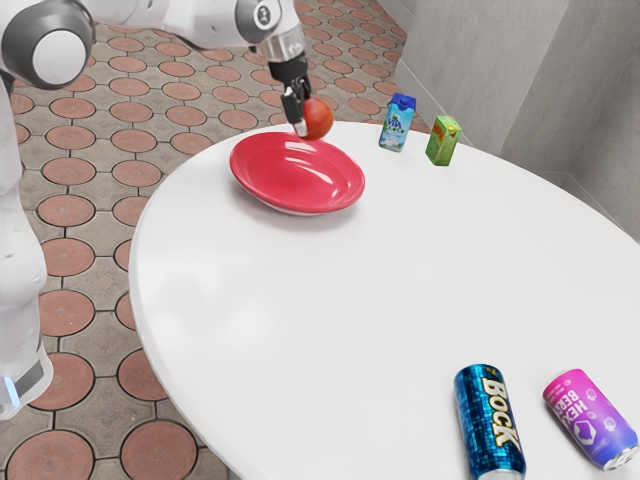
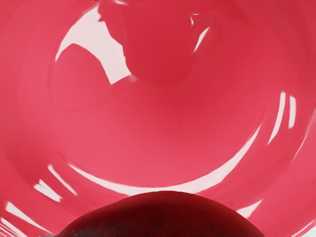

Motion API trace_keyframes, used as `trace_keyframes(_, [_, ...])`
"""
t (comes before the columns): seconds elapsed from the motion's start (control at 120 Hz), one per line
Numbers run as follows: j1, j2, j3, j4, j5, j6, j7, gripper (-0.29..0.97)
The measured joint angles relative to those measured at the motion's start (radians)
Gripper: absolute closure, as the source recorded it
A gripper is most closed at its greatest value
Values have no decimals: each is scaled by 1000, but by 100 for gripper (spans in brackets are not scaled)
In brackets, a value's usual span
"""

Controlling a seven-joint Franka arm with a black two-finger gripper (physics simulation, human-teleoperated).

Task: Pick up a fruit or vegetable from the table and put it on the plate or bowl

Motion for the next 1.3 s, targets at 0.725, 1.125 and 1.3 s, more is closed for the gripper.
trace_keyframes(0.725, [5, -67, -2, -91, 24, -16, -68, 6])
trace_keyframes(1.125, [13, -89, -8, -119, 8, -28, -55, 1])
trace_keyframes(1.3, [-14, 99, -182, 528, 228, -211, -81, 1])
